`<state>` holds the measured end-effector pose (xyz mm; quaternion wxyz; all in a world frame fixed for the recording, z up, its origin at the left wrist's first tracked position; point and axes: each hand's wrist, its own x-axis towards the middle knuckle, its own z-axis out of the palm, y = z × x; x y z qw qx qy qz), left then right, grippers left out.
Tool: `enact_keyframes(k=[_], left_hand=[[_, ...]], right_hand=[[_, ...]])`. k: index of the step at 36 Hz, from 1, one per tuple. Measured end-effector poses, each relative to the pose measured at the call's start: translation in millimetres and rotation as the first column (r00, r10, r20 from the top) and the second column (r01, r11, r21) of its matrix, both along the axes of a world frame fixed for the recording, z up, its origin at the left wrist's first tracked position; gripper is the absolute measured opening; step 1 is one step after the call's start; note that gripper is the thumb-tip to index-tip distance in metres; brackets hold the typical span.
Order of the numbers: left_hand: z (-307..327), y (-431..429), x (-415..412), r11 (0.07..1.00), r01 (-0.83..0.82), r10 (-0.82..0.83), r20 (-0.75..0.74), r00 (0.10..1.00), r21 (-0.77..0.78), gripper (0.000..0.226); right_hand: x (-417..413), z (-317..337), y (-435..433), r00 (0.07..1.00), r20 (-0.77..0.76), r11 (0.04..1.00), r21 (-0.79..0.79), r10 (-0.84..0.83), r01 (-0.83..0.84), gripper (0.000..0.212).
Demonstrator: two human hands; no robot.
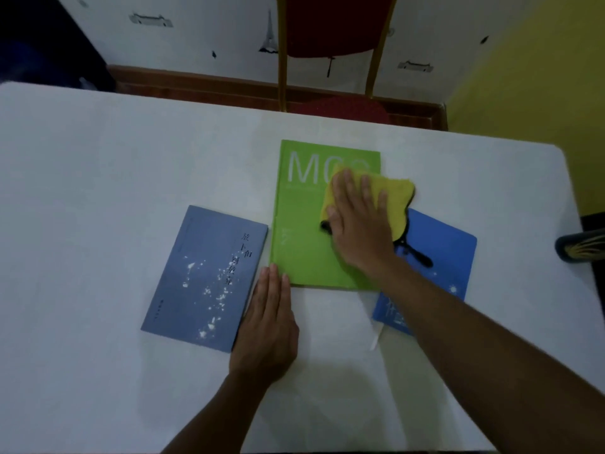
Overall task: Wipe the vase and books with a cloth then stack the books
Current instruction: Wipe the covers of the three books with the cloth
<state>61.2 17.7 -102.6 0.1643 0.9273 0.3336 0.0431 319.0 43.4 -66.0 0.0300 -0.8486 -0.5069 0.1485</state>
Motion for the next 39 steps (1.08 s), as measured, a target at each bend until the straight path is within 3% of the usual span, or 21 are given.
enact_keyframes(k=[4,7,10,14,17,23,27,31,39], left_hand=[[-2.1,0.6,0.0,1.000,0.007,-0.007,-0.008,1.000,0.014,0.064],[-2.6,1.6,-0.7,1.000,0.006,-0.006,-0.014,1.000,0.017,0.065],[-1.0,1.8,0.6,1.000,0.007,-0.007,-0.016,1.000,0.017,0.064],[1.3,1.5,2.1,1.000,0.002,-0.002,-0.036,0.999,0.000,0.065],[1.7,2.5,2.0,1.000,0.006,-0.006,-0.038,0.999,-0.010,0.067],[3.5,3.0,0.5,0.999,0.028,-0.029,-0.001,1.000,-0.023,0.065],[1.1,2.3,0.2,0.999,0.027,-0.026,0.024,0.999,-0.020,0.064],[-0.2,2.3,0.2,1.000,0.023,-0.023,0.023,0.999,-0.012,0.063],[-0.1,1.9,1.6,1.000,0.016,-0.016,0.000,1.000,0.022,0.064]], right_hand=[[-37.9,-4.4,-43.0,0.944,0.016,0.943,0.041,0.329,-0.329,0.061],[-26.8,-3.8,-64.7,0.912,0.013,0.910,0.049,0.411,-0.411,0.060],[1.0,-0.4,-57.6,0.932,0.006,0.932,0.022,0.361,-0.361,0.060],[38.4,1.6,-7.2,0.993,-0.007,0.993,0.005,0.121,-0.121,0.061],[47.2,3.0,44.2,0.999,-0.014,1.000,-0.003,0.029,-0.029,0.061],[-8.2,3.4,92.7,0.989,-0.058,0.991,0.028,0.134,-0.133,0.063],[-51.0,-0.8,40.6,0.952,-0.046,0.948,0.119,0.303,-0.296,0.059],[-44.5,-3.7,-23.8,0.934,-0.025,0.928,0.129,0.357,-0.351,0.057],[34.4,5.1,14.7,0.994,-0.069,0.995,0.059,0.080,-0.076,0.060]])
